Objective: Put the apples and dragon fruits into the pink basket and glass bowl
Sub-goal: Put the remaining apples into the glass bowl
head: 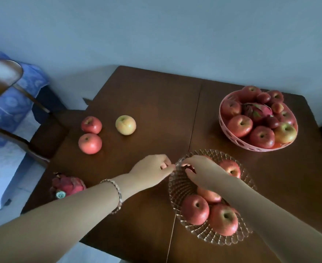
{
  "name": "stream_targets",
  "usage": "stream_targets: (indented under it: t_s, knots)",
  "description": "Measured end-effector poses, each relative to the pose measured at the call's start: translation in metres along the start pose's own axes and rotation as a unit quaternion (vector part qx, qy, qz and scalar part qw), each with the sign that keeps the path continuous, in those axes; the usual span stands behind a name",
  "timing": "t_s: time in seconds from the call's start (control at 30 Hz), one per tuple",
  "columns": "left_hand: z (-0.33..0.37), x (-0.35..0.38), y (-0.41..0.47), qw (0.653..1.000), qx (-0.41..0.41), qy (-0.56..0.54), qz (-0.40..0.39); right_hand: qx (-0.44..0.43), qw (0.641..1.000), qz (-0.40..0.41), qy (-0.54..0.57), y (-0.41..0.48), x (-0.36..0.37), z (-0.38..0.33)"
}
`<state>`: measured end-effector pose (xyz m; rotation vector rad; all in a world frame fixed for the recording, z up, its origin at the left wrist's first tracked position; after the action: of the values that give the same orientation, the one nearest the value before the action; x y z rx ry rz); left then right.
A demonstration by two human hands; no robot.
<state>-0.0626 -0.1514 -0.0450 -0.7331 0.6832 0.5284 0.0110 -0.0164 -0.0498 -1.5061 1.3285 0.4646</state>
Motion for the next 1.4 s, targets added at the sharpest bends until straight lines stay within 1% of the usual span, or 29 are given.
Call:
stream_targets:
  t_s: [0.07,0.13,0.23,0.3,0.37,0.4,0.47,0.5,0.6,0.67,0.73,0.8,0.87,0.93,0.97,1.0,1.03,1.07,1.1,1.17,1.2,1.23,1.27,1.3,1.4]
  knots:
    - [-0.028,-0.038,0.012,0.997,-0.029,-0.018,0.072,-0.03,0.999,0.0,0.028,0.024,-0.009,-0.03]
    - [-0.054,-0.069,0.025,0.989,-0.057,-0.006,0.133,-0.05,0.997,0.005,0.05,0.048,-0.017,-0.059]
    - [-0.107,-0.108,0.045,0.97,-0.121,0.051,0.203,-0.07,0.997,0.01,0.042,0.097,-0.02,-0.104]
    - [-0.14,-0.127,0.056,0.953,-0.162,0.113,0.23,-0.076,0.997,0.023,0.016,0.135,-0.019,-0.13]
    - [-0.17,-0.137,0.064,0.936,-0.23,0.172,0.206,-0.07,0.997,0.042,-0.006,0.17,-0.014,-0.15]
    - [-0.184,-0.138,0.066,0.927,-0.271,0.18,0.186,-0.062,0.997,0.047,-0.017,0.186,-0.011,-0.158]
    - [-0.21,-0.137,0.069,0.915,-0.336,0.17,0.148,-0.031,0.998,0.037,-0.05,0.221,0.002,-0.169]
    - [-0.219,-0.132,0.07,0.914,-0.349,0.161,0.13,-0.012,0.997,0.026,-0.068,0.233,0.008,-0.169]
    - [-0.237,-0.115,0.077,0.925,-0.342,0.134,0.097,0.03,0.995,-0.011,-0.09,0.261,0.03,-0.166]
    - [-0.239,-0.11,0.079,0.928,-0.333,0.131,0.105,0.033,0.997,0.0,-0.07,0.266,0.037,-0.16]
    - [-0.236,-0.11,0.079,0.929,-0.325,0.147,0.103,0.033,0.999,0.018,-0.022,0.263,0.04,-0.153]
    - [-0.229,-0.109,0.078,0.933,-0.316,0.152,0.079,0.064,0.994,0.006,0.087,0.252,0.039,-0.142]
    - [-0.213,-0.105,0.076,0.943,-0.3,0.129,0.064,0.116,0.97,-0.01,0.213,0.232,0.037,-0.126]
    - [-0.192,-0.099,0.072,0.957,-0.273,0.069,0.067,0.172,0.929,-0.026,0.327,0.205,0.037,-0.109]
    - [-0.182,-0.096,0.071,0.963,-0.257,0.038,0.072,0.199,0.893,-0.029,0.402,0.19,0.037,-0.101]
    - [-0.168,-0.093,0.068,0.968,-0.237,0.014,0.076,0.22,0.844,-0.029,0.489,0.172,0.037,-0.093]
    - [-0.154,-0.088,0.064,0.974,-0.214,0.0,0.079,0.227,0.783,-0.03,0.578,0.152,0.035,-0.086]
    - [-0.141,-0.084,0.06,0.978,-0.192,-0.012,0.084,0.224,0.731,-0.031,0.644,0.133,0.034,-0.079]
    - [-0.13,-0.08,0.057,0.981,-0.173,-0.025,0.086,0.222,0.689,-0.033,0.689,0.116,0.032,-0.072]
    - [-0.105,-0.067,0.048,0.986,-0.136,-0.044,0.083,0.224,0.621,-0.032,0.751,0.078,0.027,-0.055]
    - [-0.095,-0.06,0.043,0.988,-0.122,-0.048,0.08,0.223,0.599,-0.031,0.769,0.061,0.026,-0.045]
    - [-0.086,-0.054,0.039,0.99,-0.109,-0.05,0.078,0.218,0.59,-0.036,0.777,0.048,0.024,-0.04]
    - [-0.073,-0.046,0.033,0.991,-0.094,-0.049,0.076,0.211,0.592,-0.038,0.777,0.031,0.024,-0.031]
    - [-0.064,-0.039,0.028,0.992,-0.083,-0.047,0.078,0.199,0.604,-0.042,0.771,0.017,0.023,-0.024]
    - [-0.036,-0.021,0.014,0.994,-0.053,-0.037,0.084,0.147,0.667,-0.046,0.729,-0.018,0.019,-0.004]
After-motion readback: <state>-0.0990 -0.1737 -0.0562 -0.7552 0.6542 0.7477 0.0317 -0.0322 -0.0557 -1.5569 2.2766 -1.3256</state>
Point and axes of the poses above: each hand's wrist, its own y-axis towards the middle knuckle, its own x-axis out of the palm, z = x × y, the point moved 4 cm from there along y, towards the middle knuckle, and after that the axes turned 2 degrees about z, right-handed, at the moved point
